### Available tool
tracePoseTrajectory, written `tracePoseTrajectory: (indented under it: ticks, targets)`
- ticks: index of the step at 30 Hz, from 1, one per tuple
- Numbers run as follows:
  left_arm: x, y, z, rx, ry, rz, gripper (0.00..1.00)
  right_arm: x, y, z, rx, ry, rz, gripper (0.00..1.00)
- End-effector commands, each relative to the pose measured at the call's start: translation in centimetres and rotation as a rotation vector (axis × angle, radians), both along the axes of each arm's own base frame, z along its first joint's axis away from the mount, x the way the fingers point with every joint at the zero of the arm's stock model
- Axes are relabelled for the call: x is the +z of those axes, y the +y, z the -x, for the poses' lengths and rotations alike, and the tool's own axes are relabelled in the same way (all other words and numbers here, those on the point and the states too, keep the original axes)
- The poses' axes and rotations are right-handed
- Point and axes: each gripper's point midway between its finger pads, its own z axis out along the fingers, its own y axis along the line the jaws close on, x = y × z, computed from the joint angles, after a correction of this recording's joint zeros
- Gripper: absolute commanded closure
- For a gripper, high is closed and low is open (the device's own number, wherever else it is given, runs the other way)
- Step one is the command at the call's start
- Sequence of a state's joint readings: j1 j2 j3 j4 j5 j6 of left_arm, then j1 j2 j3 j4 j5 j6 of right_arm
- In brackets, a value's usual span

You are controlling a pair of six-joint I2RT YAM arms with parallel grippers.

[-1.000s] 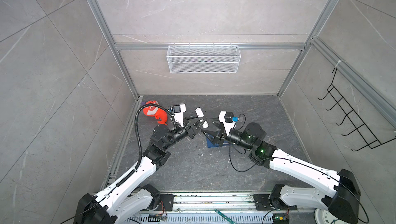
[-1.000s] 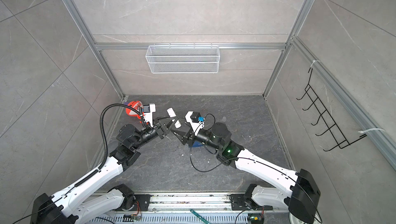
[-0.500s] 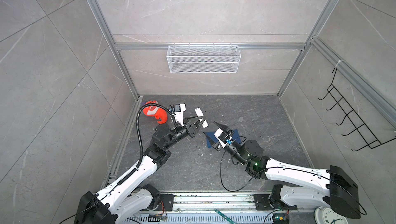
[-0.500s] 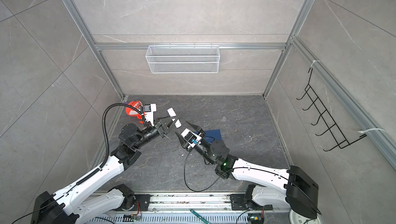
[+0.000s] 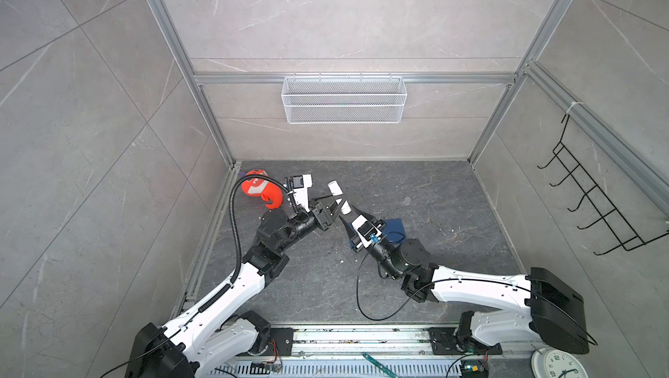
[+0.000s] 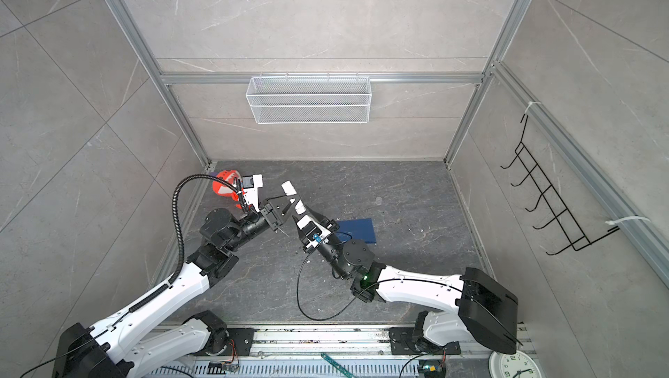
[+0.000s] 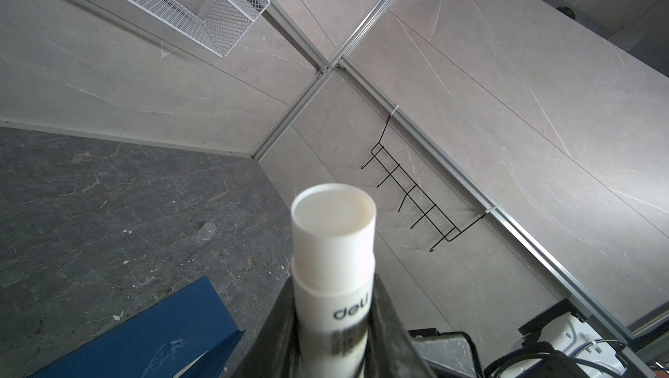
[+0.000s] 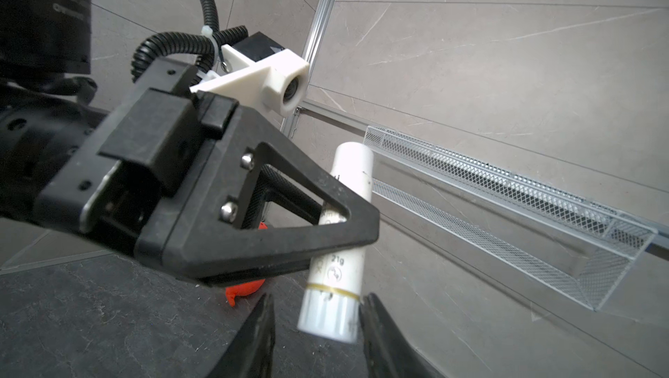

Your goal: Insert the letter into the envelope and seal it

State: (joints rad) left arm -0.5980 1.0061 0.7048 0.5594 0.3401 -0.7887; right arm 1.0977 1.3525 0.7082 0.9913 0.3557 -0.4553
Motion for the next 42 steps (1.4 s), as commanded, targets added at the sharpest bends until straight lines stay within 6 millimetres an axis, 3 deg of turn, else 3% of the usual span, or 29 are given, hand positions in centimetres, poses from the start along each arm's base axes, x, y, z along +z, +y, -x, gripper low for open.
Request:
tracePoseTrajectory:
  ticks: [1,16,19,26,29,31,35,38,42]
  targets:
    - [3.8,0.7,0.6,0.013,-0.094,0.076,1.00,2.2,-0.4,-0.5,-0.040,0.004,-0.103,0.63]
    - [3.6,0.7,0.7,0.013,-0.097,0.075,1.00,1.4,0.2,-1.3,-0.041,0.091,-0.153,0.94]
    - [3.5,0.7,0.7,0.010,-0.104,0.070,1.00,1.9,0.8,-0.7,0.055,0.152,-0.199,1.00]
    - [3.9,0.4,1.5,-0.021,-0.158,0.071,1.00,4.7,0.1,-0.6,0.487,0.461,-0.461,1.00]
    - [4.0,0.4,1.6,-0.026,-0.171,0.072,1.00,5.9,-0.1,-0.4,0.573,0.519,-0.508,1.00]
    - [4.0,0.5,1.5,-0.019,-0.169,0.071,1.00,5.9,0.2,0.1,0.581,0.511,-0.448,0.93]
    - [3.9,0.7,1.3,0.002,-0.160,0.073,1.00,4.8,-1.1,0.1,0.445,0.409,-0.344,0.65]
    - [3.9,0.8,1.0,0.014,-0.152,0.074,1.00,3.8,-2.7,0.2,0.297,0.283,-0.271,0.54]
    - [4.0,0.9,0.8,0.024,-0.143,0.082,1.00,2.6,-2.5,1.1,0.172,0.127,-0.152,0.38]
